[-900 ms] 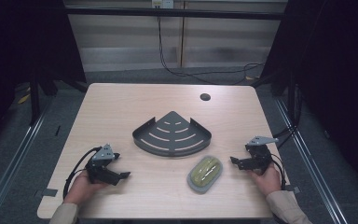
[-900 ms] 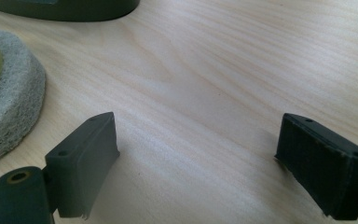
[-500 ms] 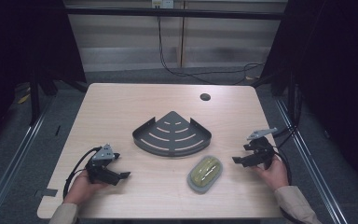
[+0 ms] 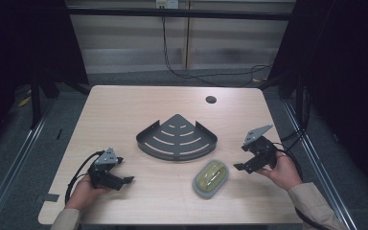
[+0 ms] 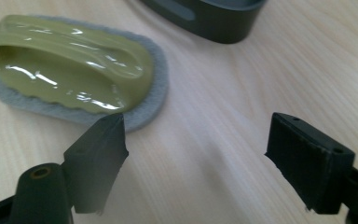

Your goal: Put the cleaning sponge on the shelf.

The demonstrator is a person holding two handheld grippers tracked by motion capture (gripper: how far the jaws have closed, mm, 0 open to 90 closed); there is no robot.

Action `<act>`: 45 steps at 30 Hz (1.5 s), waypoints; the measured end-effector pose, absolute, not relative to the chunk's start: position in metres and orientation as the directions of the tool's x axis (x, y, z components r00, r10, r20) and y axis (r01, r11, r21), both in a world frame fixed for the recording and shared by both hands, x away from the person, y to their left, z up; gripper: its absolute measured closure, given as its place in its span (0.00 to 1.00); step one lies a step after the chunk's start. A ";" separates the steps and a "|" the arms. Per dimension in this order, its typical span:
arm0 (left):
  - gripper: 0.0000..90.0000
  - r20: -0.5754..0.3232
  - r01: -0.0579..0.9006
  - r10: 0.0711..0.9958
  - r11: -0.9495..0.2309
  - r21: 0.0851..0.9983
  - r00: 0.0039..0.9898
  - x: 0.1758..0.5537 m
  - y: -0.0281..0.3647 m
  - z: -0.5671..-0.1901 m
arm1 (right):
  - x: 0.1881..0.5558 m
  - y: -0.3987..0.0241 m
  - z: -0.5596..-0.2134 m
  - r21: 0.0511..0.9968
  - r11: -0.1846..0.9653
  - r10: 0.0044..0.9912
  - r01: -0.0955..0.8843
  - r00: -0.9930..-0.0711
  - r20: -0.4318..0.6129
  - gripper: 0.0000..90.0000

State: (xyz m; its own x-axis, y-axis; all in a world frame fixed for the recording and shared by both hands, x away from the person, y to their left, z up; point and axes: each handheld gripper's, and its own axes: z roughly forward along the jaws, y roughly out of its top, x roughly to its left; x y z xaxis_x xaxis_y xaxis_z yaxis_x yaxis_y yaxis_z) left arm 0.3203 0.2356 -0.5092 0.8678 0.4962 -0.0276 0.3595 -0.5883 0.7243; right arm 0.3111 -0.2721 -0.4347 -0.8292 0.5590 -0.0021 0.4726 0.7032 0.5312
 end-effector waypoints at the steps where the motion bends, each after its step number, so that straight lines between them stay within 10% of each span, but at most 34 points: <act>1: 0.13 -0.028 0.359 0.496 -0.588 0.724 0.868 0.320 0.236 -0.509 | 0.310 -0.269 -0.433 0.523 0.720 0.539 0.456 -0.842 -0.008 0.22; 45: 0.13 -0.034 0.363 0.496 -0.585 0.725 0.868 0.320 0.236 -0.509 | 0.314 -0.162 -0.425 0.218 0.975 0.049 0.040 -0.998 -0.037 0.36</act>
